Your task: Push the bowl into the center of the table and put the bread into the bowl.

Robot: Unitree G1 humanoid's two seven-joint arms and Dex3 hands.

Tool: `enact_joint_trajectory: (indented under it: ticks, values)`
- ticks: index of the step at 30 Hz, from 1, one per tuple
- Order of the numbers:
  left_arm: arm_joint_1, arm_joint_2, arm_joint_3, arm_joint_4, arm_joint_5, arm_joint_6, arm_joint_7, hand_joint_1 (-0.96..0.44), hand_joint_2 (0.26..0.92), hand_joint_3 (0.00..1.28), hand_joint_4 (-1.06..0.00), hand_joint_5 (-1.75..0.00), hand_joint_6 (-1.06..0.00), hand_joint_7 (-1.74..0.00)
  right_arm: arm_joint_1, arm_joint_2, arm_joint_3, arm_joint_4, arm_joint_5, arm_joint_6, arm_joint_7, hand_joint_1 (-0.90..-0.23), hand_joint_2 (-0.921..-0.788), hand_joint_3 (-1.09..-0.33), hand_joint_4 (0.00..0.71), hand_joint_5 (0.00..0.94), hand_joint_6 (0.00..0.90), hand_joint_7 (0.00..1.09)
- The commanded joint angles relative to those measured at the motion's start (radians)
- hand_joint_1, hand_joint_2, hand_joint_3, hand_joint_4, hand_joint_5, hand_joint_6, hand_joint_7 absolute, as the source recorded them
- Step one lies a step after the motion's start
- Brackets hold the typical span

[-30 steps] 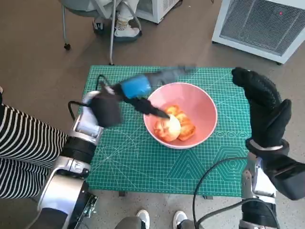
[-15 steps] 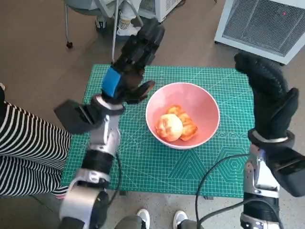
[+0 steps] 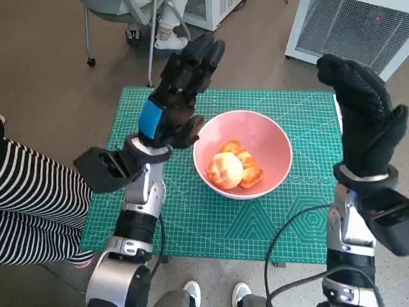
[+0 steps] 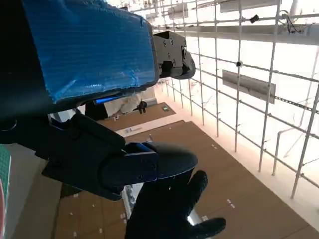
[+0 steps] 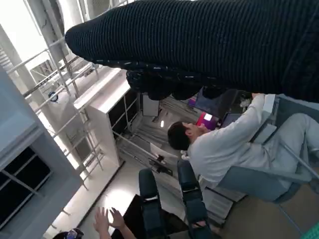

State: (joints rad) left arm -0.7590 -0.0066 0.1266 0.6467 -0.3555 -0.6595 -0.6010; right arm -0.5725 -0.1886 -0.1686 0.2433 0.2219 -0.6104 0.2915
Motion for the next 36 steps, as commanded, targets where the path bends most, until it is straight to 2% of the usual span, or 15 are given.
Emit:
enact_joint_trajectory:
  ticks: [1, 6, 13, 36]
  values:
    - [0.006, -0.005, 0.003, -0.015, 0.011, -0.028, 0.015, -0.76, 0.921, 0.56, -0.06, -0.01, 0.00, -0.34, -0.002, -0.001, 0.008, 0.030, -0.026, -0.004, -0.007, -0.697, -0.921, -0.739, 0.171, 0.005, 0.081, 0.45]
    - [0.007, -0.005, 0.004, -0.014, 0.018, -0.041, 0.029, -0.75, 0.921, 0.56, -0.05, 0.00, 0.00, -0.33, -0.010, -0.001, 0.009, 0.046, -0.038, -0.010, -0.012, -0.697, -0.921, -0.744, 0.170, 0.004, 0.079, 0.44]
    - [0.010, -0.006, 0.003, -0.017, 0.013, -0.046, 0.036, -0.75, 0.921, 0.56, -0.05, 0.00, 0.00, -0.33, -0.016, -0.002, 0.010, 0.057, -0.037, -0.006, -0.014, -0.694, -0.921, -0.749, 0.166, 0.001, 0.077, 0.44]
    - [0.019, -0.007, 0.011, -0.027, -0.005, -0.041, 0.035, -0.73, 0.921, 0.55, -0.05, 0.00, 0.00, -0.33, 0.010, 0.011, 0.022, 0.004, -0.031, 0.052, -0.032, -0.693, -0.921, -0.748, 0.162, 0.001, 0.082, 0.44]
